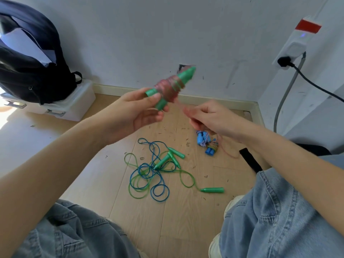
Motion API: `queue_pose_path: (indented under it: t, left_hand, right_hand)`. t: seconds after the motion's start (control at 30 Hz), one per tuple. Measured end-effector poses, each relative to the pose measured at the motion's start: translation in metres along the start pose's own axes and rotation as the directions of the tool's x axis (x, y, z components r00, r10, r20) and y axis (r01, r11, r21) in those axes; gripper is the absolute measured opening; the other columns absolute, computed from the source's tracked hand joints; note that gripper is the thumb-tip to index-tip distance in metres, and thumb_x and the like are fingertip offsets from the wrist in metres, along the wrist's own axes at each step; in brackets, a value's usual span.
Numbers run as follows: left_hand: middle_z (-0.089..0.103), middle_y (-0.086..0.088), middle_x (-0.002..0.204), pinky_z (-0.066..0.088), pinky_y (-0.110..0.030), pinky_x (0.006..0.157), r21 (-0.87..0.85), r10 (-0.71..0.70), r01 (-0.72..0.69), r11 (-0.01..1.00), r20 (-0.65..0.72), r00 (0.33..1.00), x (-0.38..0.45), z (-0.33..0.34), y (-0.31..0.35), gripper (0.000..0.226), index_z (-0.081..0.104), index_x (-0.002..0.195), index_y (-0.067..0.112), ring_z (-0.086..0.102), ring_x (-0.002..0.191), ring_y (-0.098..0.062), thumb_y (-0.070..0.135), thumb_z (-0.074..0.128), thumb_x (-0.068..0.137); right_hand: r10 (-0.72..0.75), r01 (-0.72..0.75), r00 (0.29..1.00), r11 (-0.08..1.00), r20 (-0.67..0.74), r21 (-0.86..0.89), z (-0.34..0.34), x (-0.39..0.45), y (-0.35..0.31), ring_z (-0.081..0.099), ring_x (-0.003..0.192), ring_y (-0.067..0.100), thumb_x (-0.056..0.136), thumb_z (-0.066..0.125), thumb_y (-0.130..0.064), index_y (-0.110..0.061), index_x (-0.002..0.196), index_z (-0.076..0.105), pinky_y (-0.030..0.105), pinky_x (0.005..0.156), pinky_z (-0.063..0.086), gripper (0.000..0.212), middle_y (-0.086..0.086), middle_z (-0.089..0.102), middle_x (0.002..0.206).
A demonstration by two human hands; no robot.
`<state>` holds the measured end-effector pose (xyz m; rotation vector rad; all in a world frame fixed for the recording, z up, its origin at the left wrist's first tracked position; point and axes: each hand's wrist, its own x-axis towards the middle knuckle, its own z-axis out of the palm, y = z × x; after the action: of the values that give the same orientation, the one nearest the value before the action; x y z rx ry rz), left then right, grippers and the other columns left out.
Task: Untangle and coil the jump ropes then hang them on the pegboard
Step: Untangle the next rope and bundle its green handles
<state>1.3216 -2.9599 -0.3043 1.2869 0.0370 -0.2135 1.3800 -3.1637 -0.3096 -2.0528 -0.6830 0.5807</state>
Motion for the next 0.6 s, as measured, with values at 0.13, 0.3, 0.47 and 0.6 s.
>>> queue_pose_path:
  t: [0.13,0.3,0.47,0.6]
  left_hand:
    - [0.062,-0.008,0.074,0.052,-0.015,0.053,0.365,-0.005,0.113,0.924,-0.284,0.959,0.007,-0.010,-0.016,0.017,0.053,0.108,0.001,0.060,0.048,-0.005,0.008,0.049,0.093]
    - [0.064,-0.005,0.074,0.053,-0.017,0.053,0.777,-0.166,0.160,0.608,-0.073,0.983,0.003,-0.005,-0.025,0.009,0.056,0.099,0.007,0.061,0.051,-0.007,0.012,0.053,0.092]
    - [0.063,0.001,0.074,0.052,-0.019,0.060,0.716,-0.362,0.059,0.695,0.278,0.890,-0.009,0.005,-0.008,0.009,0.060,0.097,0.016,0.061,0.065,-0.010,0.015,0.054,0.090]
    - [0.064,0.002,0.082,0.051,-0.019,0.065,0.536,-0.287,0.043,0.843,0.381,0.879,-0.016,-0.001,0.004,0.024,0.058,0.106,0.011,0.059,0.073,-0.012,0.020,0.054,0.084]
  right_hand:
    - [-0.135,0.140,0.990,0.964,0.037,-0.228,0.002,-0.001,-0.004,0.035,0.048,0.006,0.090,0.054,-0.035,-0.010,0.066,0.059,0.020,0.048,0.029,0.035,-0.005,0.044,0.053]
    - [-0.215,0.186,0.972,0.949,-0.093,-0.254,-0.004,0.001,-0.002,0.034,0.044,0.003,0.089,0.059,-0.028,-0.003,0.073,0.066,0.013,0.046,0.027,0.031,-0.003,0.046,0.051]
    - [-0.187,0.171,0.981,0.962,-0.056,-0.211,0.001,0.000,-0.001,0.035,0.045,0.007,0.085,0.061,-0.037,-0.012,0.063,0.066,0.015,0.046,0.029,0.033,0.006,0.049,0.052]
    - [-0.052,0.054,0.998,0.993,-0.020,0.103,-0.002,-0.002,-0.004,0.043,0.045,0.012,0.075,0.063,-0.042,-0.021,0.061,0.064,0.018,0.041,0.034,0.025,0.001,0.051,0.054]
